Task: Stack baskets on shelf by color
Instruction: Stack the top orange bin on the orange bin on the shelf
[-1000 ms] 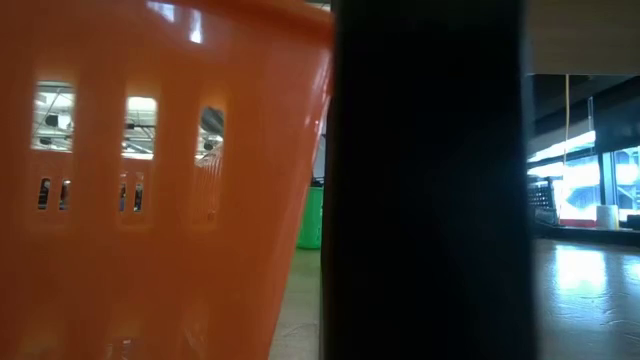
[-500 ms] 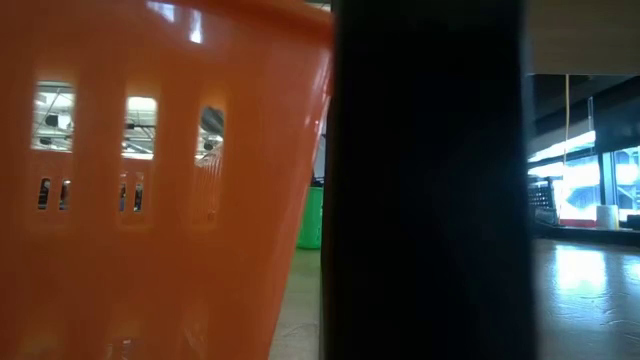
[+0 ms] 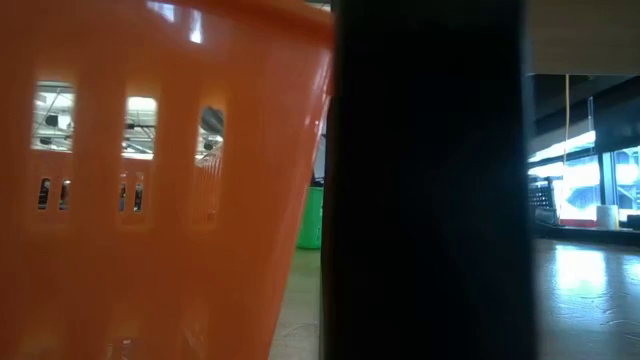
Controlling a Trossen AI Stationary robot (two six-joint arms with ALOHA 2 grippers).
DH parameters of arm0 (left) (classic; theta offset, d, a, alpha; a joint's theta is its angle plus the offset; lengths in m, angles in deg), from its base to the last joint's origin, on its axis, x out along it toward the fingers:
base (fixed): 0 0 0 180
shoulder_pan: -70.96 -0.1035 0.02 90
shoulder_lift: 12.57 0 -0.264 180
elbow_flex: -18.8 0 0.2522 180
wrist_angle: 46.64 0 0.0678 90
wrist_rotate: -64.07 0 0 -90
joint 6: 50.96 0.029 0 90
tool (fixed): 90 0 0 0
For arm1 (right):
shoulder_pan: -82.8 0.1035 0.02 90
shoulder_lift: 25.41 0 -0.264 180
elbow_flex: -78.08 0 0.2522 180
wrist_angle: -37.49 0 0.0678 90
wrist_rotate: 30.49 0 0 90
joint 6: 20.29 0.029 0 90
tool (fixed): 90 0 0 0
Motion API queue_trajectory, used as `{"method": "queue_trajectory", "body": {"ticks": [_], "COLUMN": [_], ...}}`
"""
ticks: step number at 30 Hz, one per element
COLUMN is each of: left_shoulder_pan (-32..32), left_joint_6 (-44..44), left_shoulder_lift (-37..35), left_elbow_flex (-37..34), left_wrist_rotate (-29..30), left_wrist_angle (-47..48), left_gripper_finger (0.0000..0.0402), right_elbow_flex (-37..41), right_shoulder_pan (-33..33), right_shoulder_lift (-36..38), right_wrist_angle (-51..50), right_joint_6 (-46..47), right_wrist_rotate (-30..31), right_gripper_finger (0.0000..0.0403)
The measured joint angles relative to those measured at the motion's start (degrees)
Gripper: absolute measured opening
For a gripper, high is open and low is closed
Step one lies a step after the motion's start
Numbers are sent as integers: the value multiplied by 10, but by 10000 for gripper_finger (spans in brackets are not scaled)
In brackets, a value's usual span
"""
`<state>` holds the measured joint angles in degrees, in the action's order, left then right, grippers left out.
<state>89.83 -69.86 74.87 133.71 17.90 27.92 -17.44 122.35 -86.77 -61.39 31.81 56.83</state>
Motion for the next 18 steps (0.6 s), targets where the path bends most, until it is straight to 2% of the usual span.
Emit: {"method": "queue_trajectory", "body": {"ticks": [10, 18], "left_shoulder_pan": [0, 0], "left_joint_6": [0, 0], "left_shoulder_lift": [0, 0], "left_elbow_flex": [0, 0], "left_wrist_rotate": [0, 0], "left_wrist_angle": [0, 0], "left_gripper_finger": [85, 85], "right_elbow_flex": [0, 0], "right_shoulder_pan": [0, 0], "right_shoulder_lift": [0, 0], "right_wrist_angle": [10, 13], "right_joint_6": [-1, -2], "right_wrist_rotate": [11, 12], "right_gripper_finger": [70, 11]}}
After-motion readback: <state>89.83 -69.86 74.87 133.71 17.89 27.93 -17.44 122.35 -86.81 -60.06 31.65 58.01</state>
